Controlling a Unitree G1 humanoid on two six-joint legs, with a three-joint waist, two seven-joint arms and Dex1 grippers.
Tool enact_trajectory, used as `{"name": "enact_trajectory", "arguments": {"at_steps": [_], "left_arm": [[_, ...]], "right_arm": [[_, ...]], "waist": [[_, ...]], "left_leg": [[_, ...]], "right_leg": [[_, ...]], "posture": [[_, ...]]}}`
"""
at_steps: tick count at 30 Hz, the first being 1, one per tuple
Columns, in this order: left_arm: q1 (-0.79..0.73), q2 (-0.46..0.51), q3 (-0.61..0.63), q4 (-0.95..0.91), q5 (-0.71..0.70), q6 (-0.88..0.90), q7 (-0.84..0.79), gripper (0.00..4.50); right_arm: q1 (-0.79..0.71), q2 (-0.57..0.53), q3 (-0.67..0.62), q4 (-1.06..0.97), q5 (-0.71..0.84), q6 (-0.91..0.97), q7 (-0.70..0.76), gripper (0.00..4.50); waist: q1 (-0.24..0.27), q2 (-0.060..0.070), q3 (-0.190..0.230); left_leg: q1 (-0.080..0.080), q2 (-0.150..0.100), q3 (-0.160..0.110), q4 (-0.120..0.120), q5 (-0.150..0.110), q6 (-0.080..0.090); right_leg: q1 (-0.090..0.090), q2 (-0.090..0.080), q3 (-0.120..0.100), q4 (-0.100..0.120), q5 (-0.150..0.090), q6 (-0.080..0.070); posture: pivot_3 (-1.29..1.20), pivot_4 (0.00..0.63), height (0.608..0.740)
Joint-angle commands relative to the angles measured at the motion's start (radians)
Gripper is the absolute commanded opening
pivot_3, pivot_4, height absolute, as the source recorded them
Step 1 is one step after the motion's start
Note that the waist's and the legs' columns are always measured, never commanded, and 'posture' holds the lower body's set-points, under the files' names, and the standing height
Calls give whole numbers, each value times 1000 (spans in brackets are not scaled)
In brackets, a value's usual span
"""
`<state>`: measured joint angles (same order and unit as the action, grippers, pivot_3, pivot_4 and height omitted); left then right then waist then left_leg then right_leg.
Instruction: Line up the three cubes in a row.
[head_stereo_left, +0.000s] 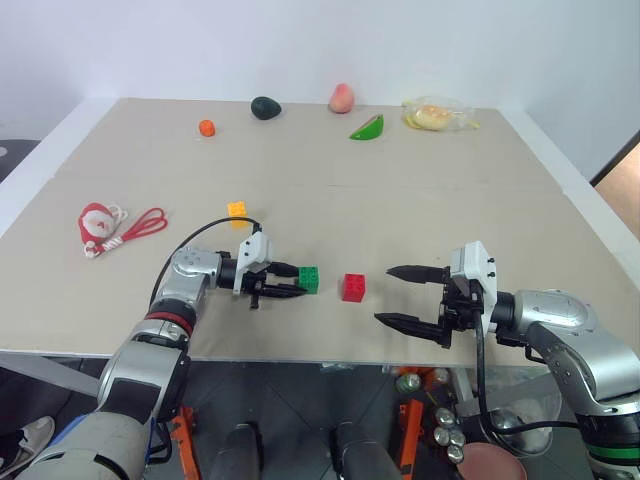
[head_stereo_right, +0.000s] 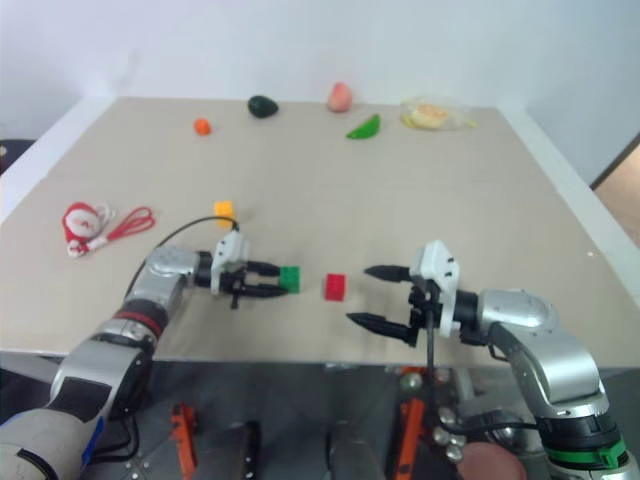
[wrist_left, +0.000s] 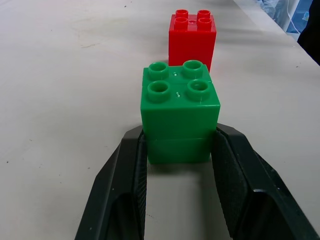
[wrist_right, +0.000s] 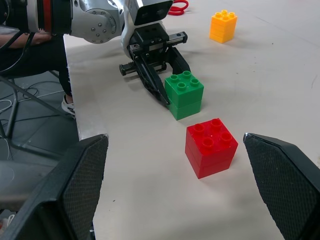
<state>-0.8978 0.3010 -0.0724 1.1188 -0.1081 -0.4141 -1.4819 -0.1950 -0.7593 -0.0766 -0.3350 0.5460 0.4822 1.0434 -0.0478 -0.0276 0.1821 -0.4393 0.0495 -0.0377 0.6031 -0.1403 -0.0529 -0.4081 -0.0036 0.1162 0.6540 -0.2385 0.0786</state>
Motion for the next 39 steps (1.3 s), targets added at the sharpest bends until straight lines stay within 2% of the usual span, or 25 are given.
{"name": "enact_trajectory", "arguments": {"at_steps": [1, 21, 22, 23, 25, 28, 29, 39], "left_arm": [[-20, -1, 13, -9, -9, 13, -19, 1286], [7, 10, 11, -26, -4, 39, -33, 1286], [8, 11, 9, -24, -2, 54, -32, 2335], [8, 11, 8, -24, -2, 66, -36, 2517], [12, 11, 10, -29, -2, 65, -33, 3345], [28, 10, 17, -55, -14, 35, -36, 4339], [34, 13, 17, -67, -22, 48, -56, 4474], [120, 97, 8, -194, -15, 54, -75, 4474]], "right_arm": [[-14, -14, -25, -29, 17, -4, 1, 4500], [-43, -12, -10, 0, 4, -10, 11, 4500], [-44, -13, -10, 1, 3, -10, 12, 4500], [-44, -13, -10, 2, 3, -10, 12, 4500], [-46, -13, -10, 2, 3, -9, 13, 4500], [-51, -12, -7, 2, 5, -6, 14, 4500], [-54, -12, -6, 4, 5, -5, 15, 4500], [-91, -9, -2, 25, 11, 1, 35, 4500]], "waist": [[0, 0, 0], [0, 0, 0], [0, 0, 0], [0, 0, 0], [0, 0, 0], [0, 0, 0], [0, 0, 0], [-1, 0, 0]], "left_leg": [[0, 0, 0, 0, 0, 0], [0, 0, 0, 0, 0, 0], [0, 0, 0, 0, 0, 0], [0, 0, 0, 0, 0, 0], [0, 0, 0, 0, 0, 0], [0, 0, 0, 0, 0, 0], [0, 0, 0, 0, 0, 0], [1, 0, 0, 0, 0, 0]], "right_leg": [[0, 0, 0, 0, 0, 0], [0, 0, 0, 0, 0, 0], [0, 0, 0, 0, 0, 0], [0, 0, 0, 0, 0, 0], [0, 0, 0, 0, 0, 0], [0, 0, 0, 0, 0, 0], [0, 0, 0, 0, 0, 0], [0, 0, 0, 3, 0, -1]], "posture": [[0, 150, 740], [0, 150, 740], [0, 150, 740], [0, 150, 740], [0, 150, 740], [0, 150, 740], [0, 150, 740], [0, 150, 740]]}}
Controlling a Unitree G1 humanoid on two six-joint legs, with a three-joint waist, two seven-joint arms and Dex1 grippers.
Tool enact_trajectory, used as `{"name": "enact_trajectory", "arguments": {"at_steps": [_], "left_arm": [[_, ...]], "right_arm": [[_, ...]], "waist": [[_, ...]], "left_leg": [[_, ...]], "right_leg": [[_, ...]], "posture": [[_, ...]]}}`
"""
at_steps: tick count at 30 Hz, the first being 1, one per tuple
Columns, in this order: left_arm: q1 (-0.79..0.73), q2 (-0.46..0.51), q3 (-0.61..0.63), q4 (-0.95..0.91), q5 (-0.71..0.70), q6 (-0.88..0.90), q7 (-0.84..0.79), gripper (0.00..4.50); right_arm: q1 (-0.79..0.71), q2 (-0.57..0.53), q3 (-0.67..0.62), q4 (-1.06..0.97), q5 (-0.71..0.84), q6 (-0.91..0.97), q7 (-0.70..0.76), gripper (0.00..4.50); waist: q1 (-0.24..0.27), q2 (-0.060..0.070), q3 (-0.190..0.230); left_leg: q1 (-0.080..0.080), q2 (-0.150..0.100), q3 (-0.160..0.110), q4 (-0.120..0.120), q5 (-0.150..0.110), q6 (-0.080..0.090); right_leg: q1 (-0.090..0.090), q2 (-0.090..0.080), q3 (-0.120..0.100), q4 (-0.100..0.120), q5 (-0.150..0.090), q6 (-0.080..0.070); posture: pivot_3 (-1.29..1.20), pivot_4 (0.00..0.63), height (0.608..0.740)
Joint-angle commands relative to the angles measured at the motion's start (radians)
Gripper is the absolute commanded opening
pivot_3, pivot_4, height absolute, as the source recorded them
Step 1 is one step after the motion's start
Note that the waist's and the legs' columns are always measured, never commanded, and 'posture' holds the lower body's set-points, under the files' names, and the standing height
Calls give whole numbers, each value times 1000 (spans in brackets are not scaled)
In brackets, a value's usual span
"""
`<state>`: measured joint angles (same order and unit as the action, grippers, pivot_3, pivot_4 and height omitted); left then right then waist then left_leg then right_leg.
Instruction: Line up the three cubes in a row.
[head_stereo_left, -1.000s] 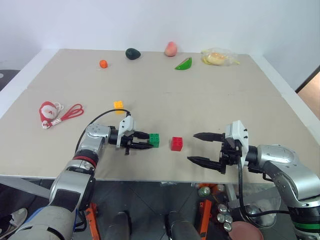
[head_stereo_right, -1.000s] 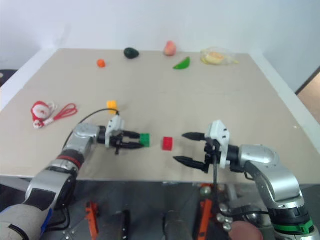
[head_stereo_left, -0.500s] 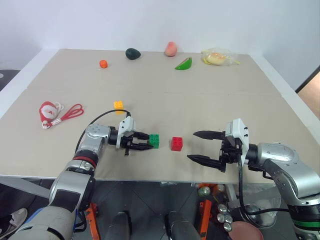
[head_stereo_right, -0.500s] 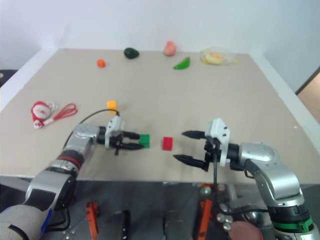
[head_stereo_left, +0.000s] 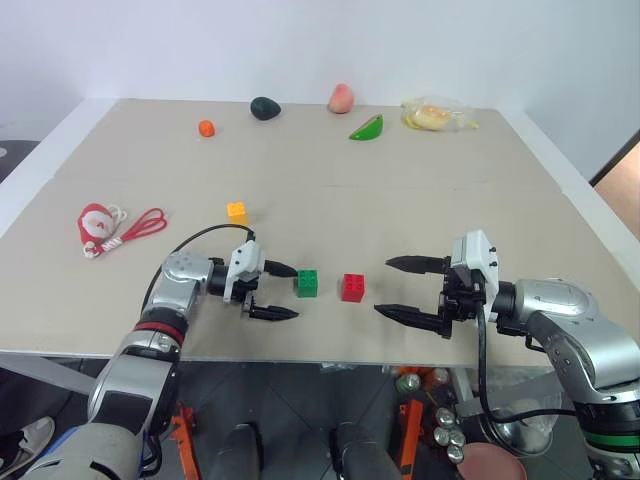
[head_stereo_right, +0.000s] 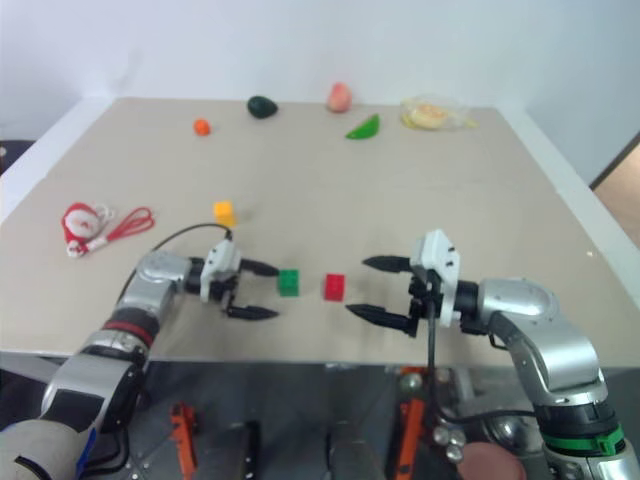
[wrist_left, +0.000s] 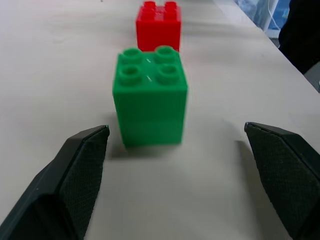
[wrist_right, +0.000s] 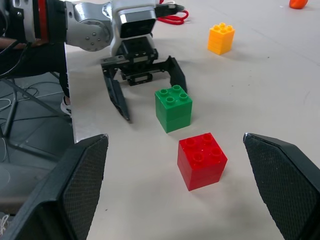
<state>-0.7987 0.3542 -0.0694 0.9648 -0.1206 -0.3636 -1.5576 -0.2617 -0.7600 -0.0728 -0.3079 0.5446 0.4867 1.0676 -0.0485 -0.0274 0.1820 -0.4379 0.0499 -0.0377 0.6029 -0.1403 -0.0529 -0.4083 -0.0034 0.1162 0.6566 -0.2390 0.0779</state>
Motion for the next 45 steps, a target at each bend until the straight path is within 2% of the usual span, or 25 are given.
{"name": "enact_trajectory", "arguments": {"at_steps": [1, 8, 10, 13, 17, 21, 28, 37, 45], "left_arm": [[31, 63, 12, -52, -4, 5, 11, 4474], [91, 158, 75, -123, -20, 14, 176, 4474], [105, 172, 83, -124, 15, 1, 294, 4474], [123, 164, 99, -173, 28, 73, 449, 4474], [171, 128, 116, -320, -20, 255, 566, 4474], [180, 55, 156, -443, -29, 450, 799, 4474], [191, -48, 194, -617, -41, 669, 1077, 4474], [183, -113, 202, -697, -15, 791, 1307, 4474], [140, -136, 161, -592, 14, 766, 1341, 4474]], "right_arm": [[-27, -10, -4, -1, 9, -6, 13, 4500], [-51, -5, -5, -8, 20, 1, 17, 4500], [-58, 2, -1, -1, 15, -3, 15, 4500], [-66, 11, 7, 7, 8, -6, 13, 4500], [-69, 17, 15, 10, 7, -10, 17, 4500], [-71, 19, 23, 12, 8, -8, 21, 4500], [-61, 21, 22, 2, 7, -10, 15, 4500], [-53, 27, 17, -1, 8, -13, 3, 4500], [-39, 23, 7, -12, 15, -12, -7, 4500]], "waist": [[0, 0, 0], [0, 0, 0], [1, 0, 0], [1, 0, 0], [1, 0, 0], [2, 0, 0], [0, 0, 0], [1, 0, 0], [1, 0, 0]], "left_leg": [[0, 0, 0, 0, 0, 0], [1, 0, 0, 0, 0, 0], [1, 0, 0, 0, 0, 0], [1, 0, 0, 1, 0, 0], [1, 0, 0, 1, 0, 0], [1, 0, 0, 2, 0, 0], [1, 0, -1, 1, 0, 0], [1, 0, -1, 2, 1, 0], [1, -1, -1, 2, 1, 0]], "right_leg": [[0, 0, 0, 0, -1, -2], [-1, 0, 0, 6, -4, -5], [-1, 0, 0, 6, -4, -4], [-1, 0, 0, 7, -4, -4], [-1, 0, 0, 7, -4, -4], [0, 0, -1, 8, -3, 0], [-1, 0, -1, 8, -3, 0], [0, 0, -2, 8, -3, 0], [0, 0, -2, 8, -3, 0]], "posture": [[0, 150, 740], [0, 150, 740], [0, 150, 740], [0, 150, 740], [0, 150, 740], [0, 150, 740], [0, 150, 740], [0, 150, 740], [0, 150, 740]]}}
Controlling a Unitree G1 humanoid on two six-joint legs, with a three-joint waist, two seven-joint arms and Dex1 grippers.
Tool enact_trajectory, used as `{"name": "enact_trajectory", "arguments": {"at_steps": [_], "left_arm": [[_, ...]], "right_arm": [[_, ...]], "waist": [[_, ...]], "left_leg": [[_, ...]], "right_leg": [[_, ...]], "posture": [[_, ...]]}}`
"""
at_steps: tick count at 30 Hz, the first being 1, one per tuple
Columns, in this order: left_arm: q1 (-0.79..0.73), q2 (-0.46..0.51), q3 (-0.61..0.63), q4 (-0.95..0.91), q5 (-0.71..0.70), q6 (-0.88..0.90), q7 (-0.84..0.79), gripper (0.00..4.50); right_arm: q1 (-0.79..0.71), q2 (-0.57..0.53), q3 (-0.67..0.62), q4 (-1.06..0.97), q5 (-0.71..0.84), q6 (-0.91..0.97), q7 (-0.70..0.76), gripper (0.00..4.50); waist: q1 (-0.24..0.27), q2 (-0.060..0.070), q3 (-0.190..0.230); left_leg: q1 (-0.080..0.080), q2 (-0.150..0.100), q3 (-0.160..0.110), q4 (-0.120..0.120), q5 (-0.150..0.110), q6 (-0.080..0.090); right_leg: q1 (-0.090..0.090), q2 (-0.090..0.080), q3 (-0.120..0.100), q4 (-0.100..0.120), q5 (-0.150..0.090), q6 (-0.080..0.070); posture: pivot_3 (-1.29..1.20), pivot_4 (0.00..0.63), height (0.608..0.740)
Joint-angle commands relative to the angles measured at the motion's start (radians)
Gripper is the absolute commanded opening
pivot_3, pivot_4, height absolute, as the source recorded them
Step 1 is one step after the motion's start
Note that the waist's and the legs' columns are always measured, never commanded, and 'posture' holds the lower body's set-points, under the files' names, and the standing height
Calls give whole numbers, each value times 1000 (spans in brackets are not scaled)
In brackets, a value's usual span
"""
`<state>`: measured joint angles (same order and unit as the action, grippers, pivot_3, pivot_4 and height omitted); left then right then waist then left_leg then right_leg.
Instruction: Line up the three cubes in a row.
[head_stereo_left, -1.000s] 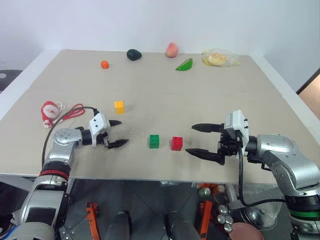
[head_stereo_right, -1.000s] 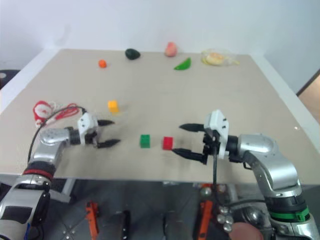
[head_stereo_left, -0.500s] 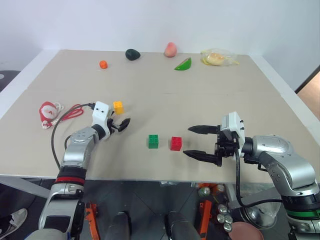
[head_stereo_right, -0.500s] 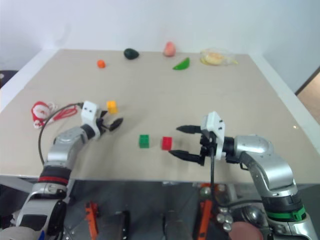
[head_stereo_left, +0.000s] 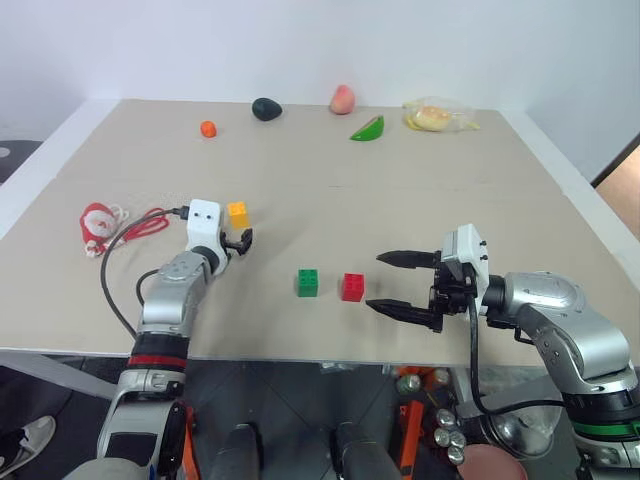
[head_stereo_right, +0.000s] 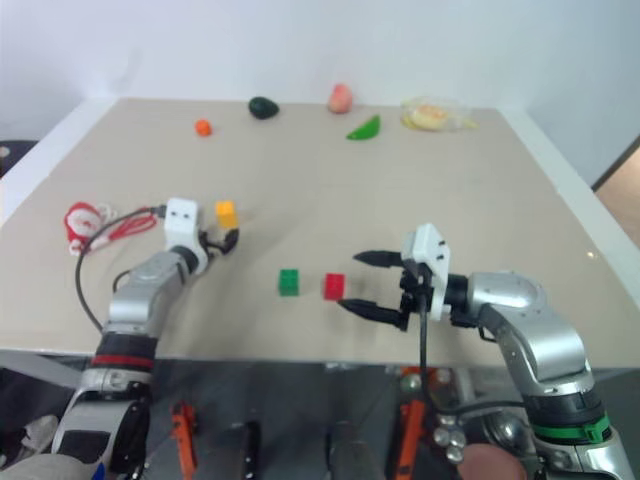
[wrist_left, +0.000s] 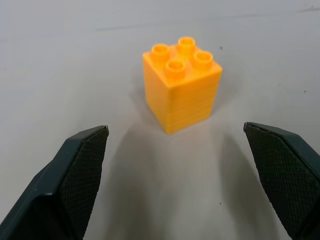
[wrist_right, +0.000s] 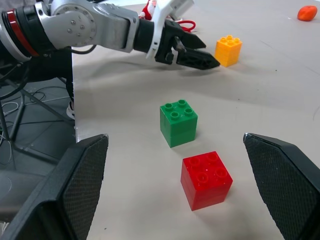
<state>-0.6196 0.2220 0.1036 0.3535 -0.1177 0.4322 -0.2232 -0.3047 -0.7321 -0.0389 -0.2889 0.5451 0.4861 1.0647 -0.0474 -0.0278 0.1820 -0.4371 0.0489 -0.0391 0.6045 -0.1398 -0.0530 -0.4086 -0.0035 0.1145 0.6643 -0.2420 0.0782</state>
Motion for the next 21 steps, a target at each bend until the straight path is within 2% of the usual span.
{"name": "enact_trajectory", "arguments": {"at_steps": [1, 20, 21], "left_arm": [[-46, -8, -14, 35, 12, -31, 7, 4474], [-208, -64, 21, 275, 14, -102, 138, 4474], [-211, -64, 25, 282, 13, -109, 142, 4241]], "right_arm": [[7, -6, -29, -34, 15, -11, -6, 4500], [26, 3, -24, -33, 7, -22, -37, 4500], [27, 4, -24, -32, 6, -23, -37, 4500]], "waist": [[0, 0, 0], [0, 0, 0], [0, 0, 0]], "left_leg": [[0, 0, 0, 0, 0, 0], [0, -1, -1, 0, 0, -1], [0, -1, -1, 0, 0, -1]], "right_leg": [[0, 0, 0, 0, 0, 0], [0, 0, 0, 0, 0, 1], [0, 0, 0, 0, 0, 1]], "posture": [[0, 150, 740], [0, 150, 740], [0, 150, 740]]}}
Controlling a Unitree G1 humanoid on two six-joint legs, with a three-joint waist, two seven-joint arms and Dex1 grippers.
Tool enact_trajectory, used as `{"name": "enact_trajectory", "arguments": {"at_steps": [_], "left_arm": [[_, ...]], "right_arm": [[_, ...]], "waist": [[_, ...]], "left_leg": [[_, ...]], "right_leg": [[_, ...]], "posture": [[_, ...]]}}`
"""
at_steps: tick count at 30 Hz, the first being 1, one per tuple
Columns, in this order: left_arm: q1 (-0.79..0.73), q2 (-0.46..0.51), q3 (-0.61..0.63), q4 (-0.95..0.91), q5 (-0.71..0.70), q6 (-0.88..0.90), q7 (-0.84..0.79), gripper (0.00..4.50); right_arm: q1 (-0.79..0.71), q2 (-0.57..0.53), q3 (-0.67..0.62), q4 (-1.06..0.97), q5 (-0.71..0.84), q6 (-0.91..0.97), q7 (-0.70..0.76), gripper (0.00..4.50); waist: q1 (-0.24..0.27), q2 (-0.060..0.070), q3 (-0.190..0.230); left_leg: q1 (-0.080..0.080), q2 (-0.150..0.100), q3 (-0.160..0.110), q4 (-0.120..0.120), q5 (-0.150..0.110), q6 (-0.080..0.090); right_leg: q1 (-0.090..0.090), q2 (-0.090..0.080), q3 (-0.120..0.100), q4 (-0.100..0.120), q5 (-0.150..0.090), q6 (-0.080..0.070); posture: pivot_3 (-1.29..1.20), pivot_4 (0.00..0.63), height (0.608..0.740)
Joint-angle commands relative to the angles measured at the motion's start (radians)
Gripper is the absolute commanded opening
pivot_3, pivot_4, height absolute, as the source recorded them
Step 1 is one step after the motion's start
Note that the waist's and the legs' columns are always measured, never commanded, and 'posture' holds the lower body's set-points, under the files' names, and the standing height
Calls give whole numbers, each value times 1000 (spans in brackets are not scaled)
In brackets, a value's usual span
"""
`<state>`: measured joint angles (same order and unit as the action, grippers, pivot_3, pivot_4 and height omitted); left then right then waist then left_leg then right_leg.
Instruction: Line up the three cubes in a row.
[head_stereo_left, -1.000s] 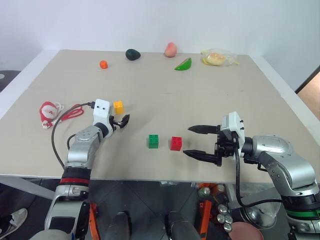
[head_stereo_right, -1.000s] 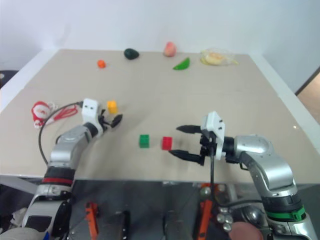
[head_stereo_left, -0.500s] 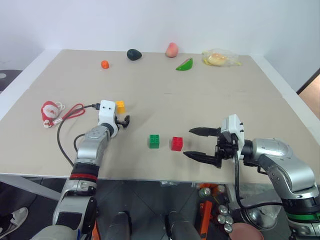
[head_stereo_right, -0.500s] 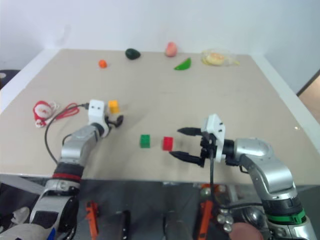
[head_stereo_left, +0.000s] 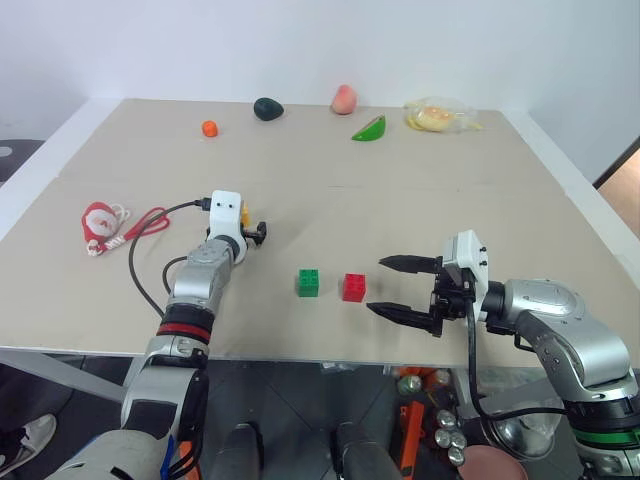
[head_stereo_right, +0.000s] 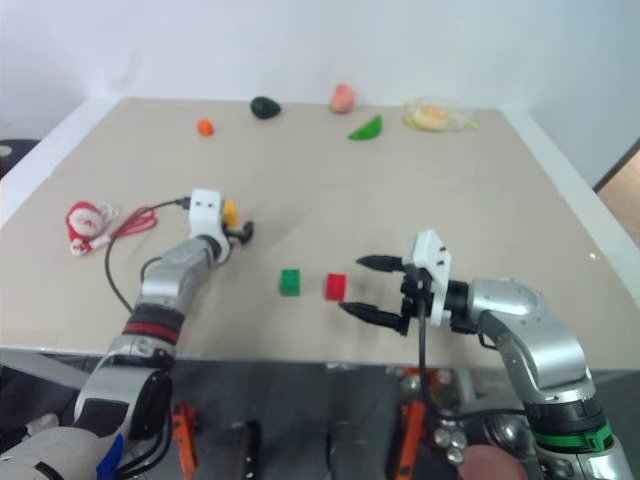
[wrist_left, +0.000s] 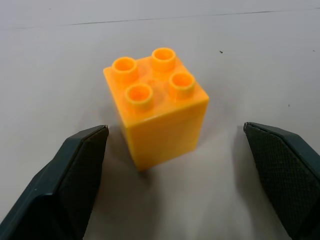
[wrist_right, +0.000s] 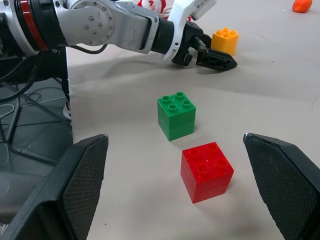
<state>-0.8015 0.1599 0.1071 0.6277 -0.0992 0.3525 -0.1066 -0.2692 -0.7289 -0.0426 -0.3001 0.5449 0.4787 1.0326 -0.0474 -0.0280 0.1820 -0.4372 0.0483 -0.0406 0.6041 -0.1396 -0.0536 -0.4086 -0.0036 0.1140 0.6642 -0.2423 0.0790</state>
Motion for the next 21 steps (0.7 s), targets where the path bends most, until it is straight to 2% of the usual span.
{"name": "enact_trajectory", "arguments": {"at_steps": [1, 9, 12, 16, 21], "left_arm": [[-29, -2, 23, 9, -4, -39, 30, 3948], [-31, 2, 18, 19, 8, -55, 39, 1301], [-31, 17, -13, 27, 33, -80, 8, 1299], [-16, 53, -53, 14, 54, -198, -87, 1299], [17, 131, -45, 4, -17, -408, -367, 1299]], "right_arm": [[-7, 1, -20, -23, 7, -16, -7, 4500], [-9, 1, -21, -18, 7, -16, -13, 4500], [-14, 1, -20, -12, 5, -17, -13, 4500], [-15, -1, -19, -9, 2, -19, -11, 4500], [-2, -14, -40, -19, 20, -11, 0, 4500]], "waist": [[0, 0, 0], [0, 0, 0], [0, 0, 0], [0, 0, 0], [-1, 0, 0]], "left_leg": [[0, 0, 0, 0, 0, 0], [0, 0, 0, 0, 0, 0], [0, 0, 0, 0, 0, 0], [-1, 0, 0, 0, 0, 0], [0, 0, 0, -2, 0, -1]], "right_leg": [[0, 0, 0, 0, 0, 0], [0, 0, 0, 0, 0, 0], [0, 0, 0, 0, 0, 0], [0, 0, 0, 0, 0, 0], [-1, 0, 0, 0, 0, 0]], "posture": [[0, 150, 740], [0, 150, 740], [0, 150, 740], [0, 150, 740], [0, 150, 740]]}}
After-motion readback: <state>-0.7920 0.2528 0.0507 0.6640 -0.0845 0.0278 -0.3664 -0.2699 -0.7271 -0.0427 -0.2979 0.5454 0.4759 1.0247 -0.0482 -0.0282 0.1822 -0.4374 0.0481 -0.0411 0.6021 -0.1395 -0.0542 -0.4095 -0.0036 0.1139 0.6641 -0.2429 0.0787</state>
